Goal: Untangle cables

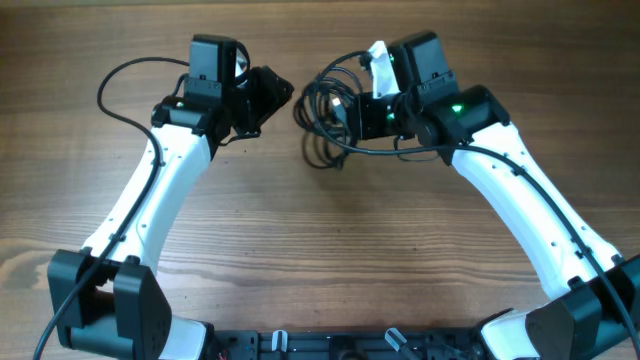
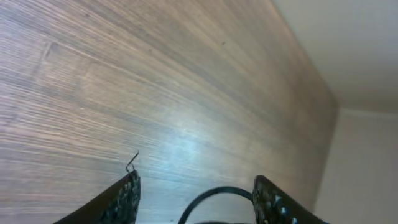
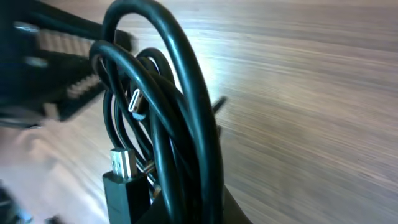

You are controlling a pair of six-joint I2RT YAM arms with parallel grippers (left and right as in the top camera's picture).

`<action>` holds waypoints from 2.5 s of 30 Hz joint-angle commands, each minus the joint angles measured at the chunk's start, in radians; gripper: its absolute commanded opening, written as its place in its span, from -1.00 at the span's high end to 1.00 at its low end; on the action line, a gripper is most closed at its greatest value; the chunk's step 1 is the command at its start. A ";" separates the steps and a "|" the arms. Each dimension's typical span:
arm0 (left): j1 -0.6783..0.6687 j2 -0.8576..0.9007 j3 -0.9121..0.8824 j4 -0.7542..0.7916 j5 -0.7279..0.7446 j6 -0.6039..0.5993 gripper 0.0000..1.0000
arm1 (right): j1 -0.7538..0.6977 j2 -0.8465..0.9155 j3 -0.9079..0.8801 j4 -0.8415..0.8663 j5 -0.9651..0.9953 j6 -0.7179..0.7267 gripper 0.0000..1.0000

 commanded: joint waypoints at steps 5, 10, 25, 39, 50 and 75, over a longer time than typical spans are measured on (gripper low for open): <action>-0.007 -0.019 0.013 -0.002 0.043 0.122 -0.33 | 0.034 0.004 0.001 0.027 -0.084 0.072 0.88; 0.068 -0.020 0.013 0.071 0.141 0.201 -0.91 | 0.034 0.004 0.001 0.025 -0.077 0.054 0.88; 0.141 0.105 0.013 0.034 0.716 0.567 -0.84 | 0.034 0.004 0.001 0.011 -0.138 0.020 0.88; 0.048 0.141 0.012 0.040 0.575 0.562 -0.25 | 0.034 0.004 0.002 0.021 -0.269 0.024 0.87; -0.013 0.141 0.012 0.041 0.342 0.419 0.47 | 0.034 0.004 0.002 0.064 -0.295 0.077 0.88; 0.227 0.141 0.013 0.114 0.708 -0.282 0.92 | 0.034 -0.004 0.079 -0.106 0.015 -0.027 -0.64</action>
